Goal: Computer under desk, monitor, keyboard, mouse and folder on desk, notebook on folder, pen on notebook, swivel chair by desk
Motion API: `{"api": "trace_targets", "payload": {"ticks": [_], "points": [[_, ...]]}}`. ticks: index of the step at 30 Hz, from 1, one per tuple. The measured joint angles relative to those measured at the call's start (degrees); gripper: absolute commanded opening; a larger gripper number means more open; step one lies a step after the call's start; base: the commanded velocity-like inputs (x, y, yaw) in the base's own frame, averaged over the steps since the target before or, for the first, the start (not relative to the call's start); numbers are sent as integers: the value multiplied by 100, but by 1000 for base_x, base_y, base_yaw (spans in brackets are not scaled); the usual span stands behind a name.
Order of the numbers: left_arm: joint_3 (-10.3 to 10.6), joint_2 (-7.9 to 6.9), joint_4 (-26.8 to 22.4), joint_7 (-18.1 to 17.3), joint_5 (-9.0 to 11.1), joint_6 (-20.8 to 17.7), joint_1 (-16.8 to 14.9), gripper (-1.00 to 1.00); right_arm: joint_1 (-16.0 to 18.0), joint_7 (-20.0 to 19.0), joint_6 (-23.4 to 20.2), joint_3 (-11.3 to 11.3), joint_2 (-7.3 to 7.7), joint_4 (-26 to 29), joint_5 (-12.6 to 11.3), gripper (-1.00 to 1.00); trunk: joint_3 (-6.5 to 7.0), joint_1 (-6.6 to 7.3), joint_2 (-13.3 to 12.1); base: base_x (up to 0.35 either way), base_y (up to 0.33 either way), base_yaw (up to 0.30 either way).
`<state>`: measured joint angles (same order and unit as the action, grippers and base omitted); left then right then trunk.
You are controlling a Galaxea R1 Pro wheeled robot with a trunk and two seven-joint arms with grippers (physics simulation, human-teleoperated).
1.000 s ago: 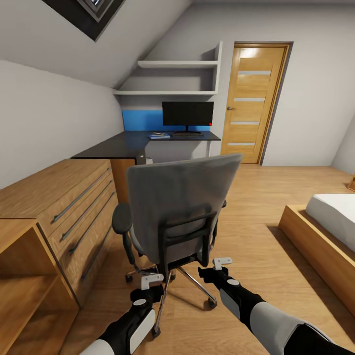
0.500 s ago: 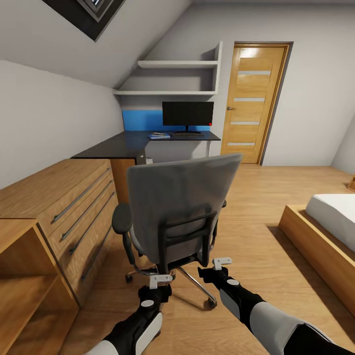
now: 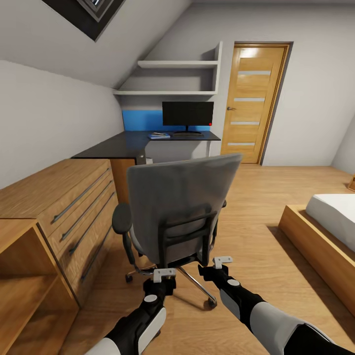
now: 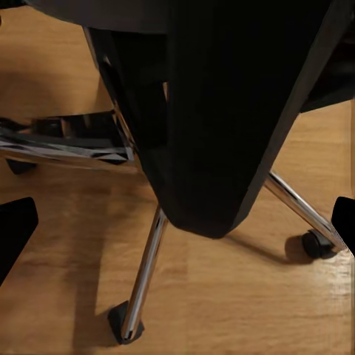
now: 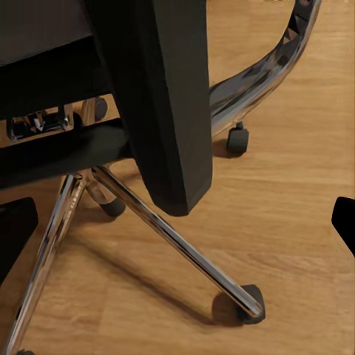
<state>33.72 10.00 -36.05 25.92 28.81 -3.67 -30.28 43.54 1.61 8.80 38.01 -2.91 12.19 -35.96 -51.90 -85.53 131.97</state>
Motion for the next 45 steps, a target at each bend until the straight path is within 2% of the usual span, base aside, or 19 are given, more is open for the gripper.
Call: {"api": "trace_targets", "payload": {"ticks": [21,31,33,36,45], "points": [[-99,-27,-41,41,2,39,1,100,-8,-11,76,14,-14,7,17,100,0,1,0,13,0,0],[-88,-25,-45,42,-40,111,-1,100,-9,-24,277,17,-17,8,26,100,1,4,1,272,0,0],[-93,-28,-33,41,28,150,2,100,-9,-23,290,17,-17,8,27,100,0,3,0,318,0,0],[-84,-28,-31,46,15,173,2,100,-9,-26,298,18,-16,8,27,100,1,3,0,321,0,-35],[-88,-27,-29,49,3,184,2,100,-10,-26,300,18,-15,10,26,100,33,4,1,322,0,-175]]}}
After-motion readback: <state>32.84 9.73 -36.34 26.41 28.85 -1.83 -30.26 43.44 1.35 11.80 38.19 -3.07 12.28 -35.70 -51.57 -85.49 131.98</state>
